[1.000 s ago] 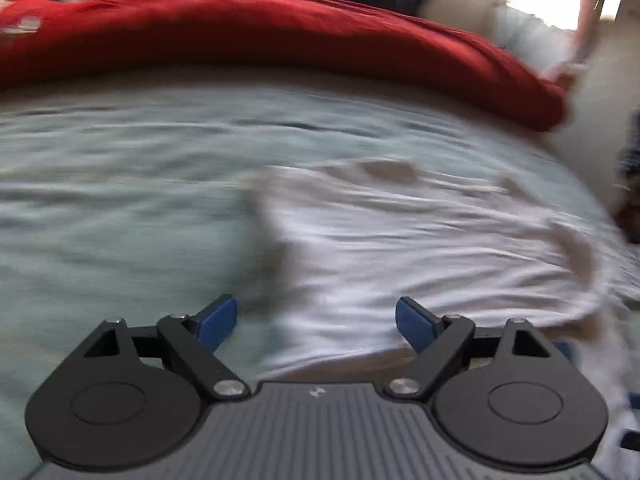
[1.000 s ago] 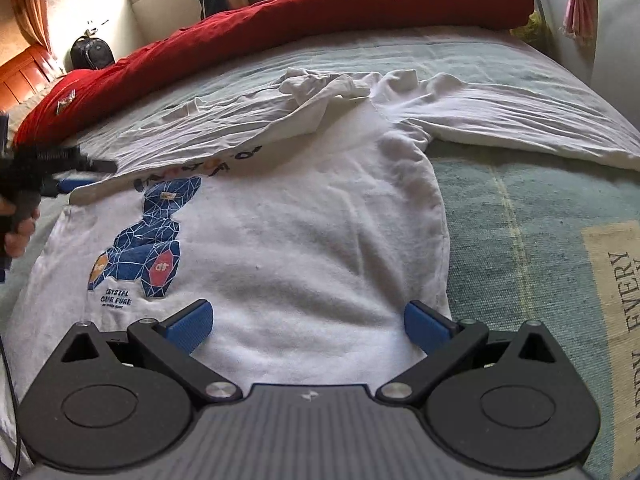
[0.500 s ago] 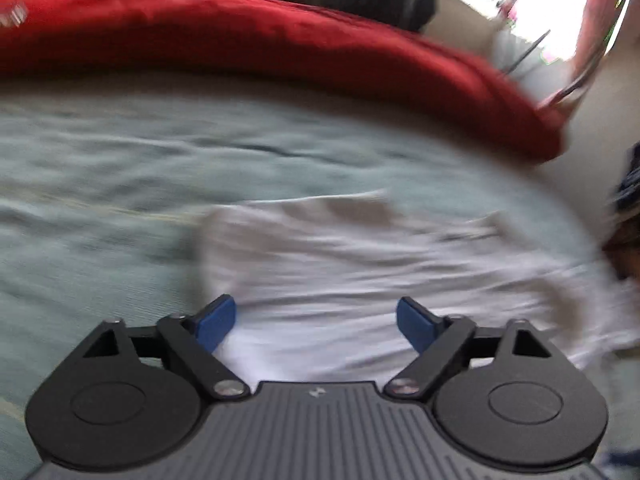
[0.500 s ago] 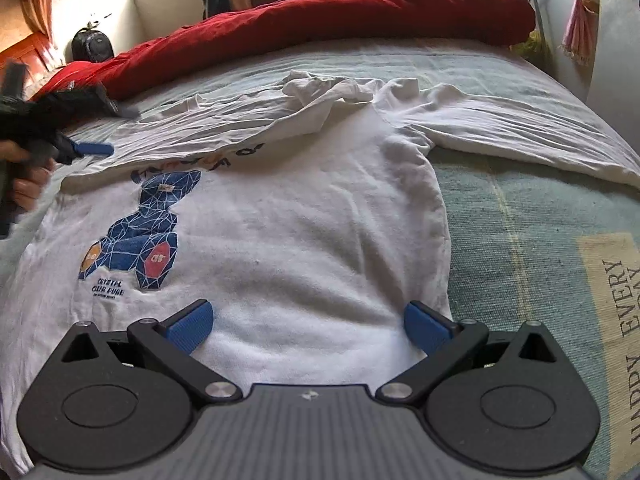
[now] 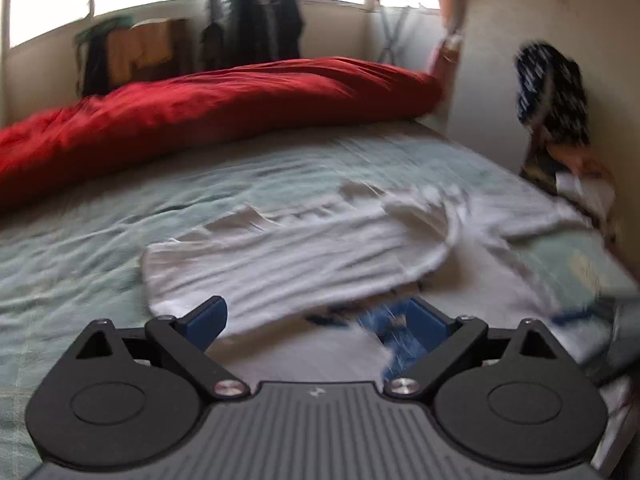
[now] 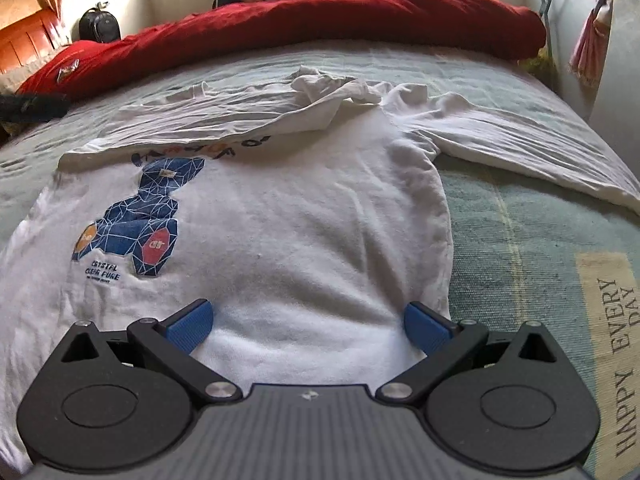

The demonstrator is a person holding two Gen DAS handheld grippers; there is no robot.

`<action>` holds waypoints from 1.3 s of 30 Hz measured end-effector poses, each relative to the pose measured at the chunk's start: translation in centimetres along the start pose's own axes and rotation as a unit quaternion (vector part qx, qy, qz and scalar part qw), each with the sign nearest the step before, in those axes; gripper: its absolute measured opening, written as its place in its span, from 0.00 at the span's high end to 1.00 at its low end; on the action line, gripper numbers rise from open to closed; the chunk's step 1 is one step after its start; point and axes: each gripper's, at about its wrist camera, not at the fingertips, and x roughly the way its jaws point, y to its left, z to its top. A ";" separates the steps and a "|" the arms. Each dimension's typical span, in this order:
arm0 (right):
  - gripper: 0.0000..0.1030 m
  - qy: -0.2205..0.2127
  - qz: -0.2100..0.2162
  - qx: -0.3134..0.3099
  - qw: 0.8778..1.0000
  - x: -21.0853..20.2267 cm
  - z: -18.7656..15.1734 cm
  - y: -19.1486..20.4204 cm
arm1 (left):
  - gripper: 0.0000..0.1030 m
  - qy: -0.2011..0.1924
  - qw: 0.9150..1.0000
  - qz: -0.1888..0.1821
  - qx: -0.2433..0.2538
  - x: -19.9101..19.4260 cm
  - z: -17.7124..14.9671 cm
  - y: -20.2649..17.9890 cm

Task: Fold clothes
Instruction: 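Move the open right gripper to the cuff of the other sleeve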

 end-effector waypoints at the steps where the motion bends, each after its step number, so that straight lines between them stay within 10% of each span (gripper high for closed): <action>1: 0.00 0.003 0.004 0.002 1.000 -0.4 0.4 -0.1 | 0.07 0.000 1.000 0.004 0.006 0.2 -0.6 -0.4; 7: 0.00 -0.028 0.047 0.030 0.998 -2.9 5.8 -1.4 | 0.07 0.001 1.000 0.020 -0.018 1.6 -3.8 -0.6; 14: 0.00 -0.026 0.129 0.158 0.979 3.7 13.1 -6.1 | 0.07 -0.017 0.998 0.060 -0.023 1.8 -4.5 0.7; 26: 0.00 -0.041 0.193 0.224 0.954 10.0 14.7 -6.9 | 0.07 -0.008 0.998 0.048 -0.043 2.6 -4.7 1.7; 34: 0.00 -0.040 0.001 0.106 0.994 10.6 17.0 -4.1 | 0.07 -0.006 0.998 0.048 -0.044 2.8 -4.7 1.7; 39: 0.00 0.011 -0.128 -0.003 0.992 11.3 16.5 -1.2 | 0.07 0.002 0.998 0.057 -0.038 3.1 -4.8 1.6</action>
